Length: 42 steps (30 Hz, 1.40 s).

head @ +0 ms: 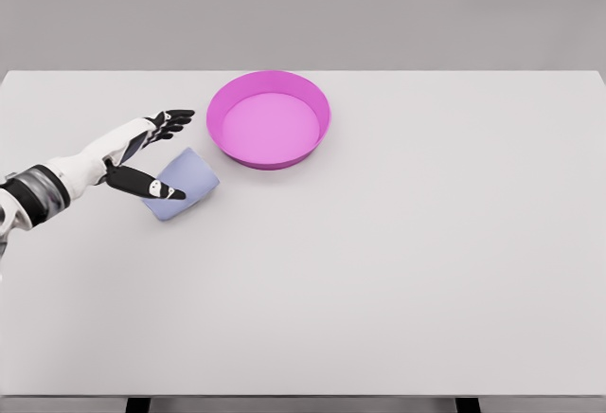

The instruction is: Flip the cup with left arm and place it on the plate

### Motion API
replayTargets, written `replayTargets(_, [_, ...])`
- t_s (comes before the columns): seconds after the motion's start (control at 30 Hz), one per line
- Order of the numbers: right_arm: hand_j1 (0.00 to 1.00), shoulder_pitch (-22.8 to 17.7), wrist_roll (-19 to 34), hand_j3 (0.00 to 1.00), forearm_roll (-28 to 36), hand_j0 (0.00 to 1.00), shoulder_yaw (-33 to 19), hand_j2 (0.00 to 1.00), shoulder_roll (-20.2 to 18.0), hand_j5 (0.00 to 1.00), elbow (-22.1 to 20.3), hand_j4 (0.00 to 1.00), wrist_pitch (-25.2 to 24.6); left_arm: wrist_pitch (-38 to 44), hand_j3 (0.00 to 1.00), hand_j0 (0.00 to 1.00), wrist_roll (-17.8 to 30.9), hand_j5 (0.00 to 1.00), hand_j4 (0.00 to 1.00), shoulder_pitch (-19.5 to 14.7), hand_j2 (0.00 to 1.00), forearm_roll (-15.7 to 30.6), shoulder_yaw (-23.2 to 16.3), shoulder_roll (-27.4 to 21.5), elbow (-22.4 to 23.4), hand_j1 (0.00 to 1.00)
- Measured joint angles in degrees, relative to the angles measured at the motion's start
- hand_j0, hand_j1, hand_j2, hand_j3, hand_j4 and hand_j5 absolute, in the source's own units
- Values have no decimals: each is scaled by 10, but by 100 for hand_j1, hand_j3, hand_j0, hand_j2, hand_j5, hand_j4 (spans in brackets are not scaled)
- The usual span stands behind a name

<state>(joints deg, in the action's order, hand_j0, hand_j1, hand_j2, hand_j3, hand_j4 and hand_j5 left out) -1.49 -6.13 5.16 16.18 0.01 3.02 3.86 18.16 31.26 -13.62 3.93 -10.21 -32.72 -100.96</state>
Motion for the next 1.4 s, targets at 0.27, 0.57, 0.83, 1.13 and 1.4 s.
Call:
replayTargets(0.27, [100,0,0,100,0,100,0,100,0,100,0,100,0,0,100,100,0,100,100,0,100,-31,-4,21,0,100])
replayTargets(0.57, [100,0,0,100,0,100,0,100,0,100,0,100,0,1,100,100,0,100,100,7,100,-37,-4,27,0,100])
replayTargets(0.83, [100,0,0,100,0,100,0,100,0,100,0,100,0,1,100,100,1,100,100,5,100,-40,-4,28,0,100])
replayTargets(1.13, [100,0,0,100,0,100,0,100,0,100,0,100,0,8,100,100,-1,100,100,8,100,-58,-3,28,0,100])
replayTargets(1.4, [100,0,0,100,0,100,0,100,0,100,0,100,0,28,100,100,-2,100,100,4,100,-59,-3,38,1,100])
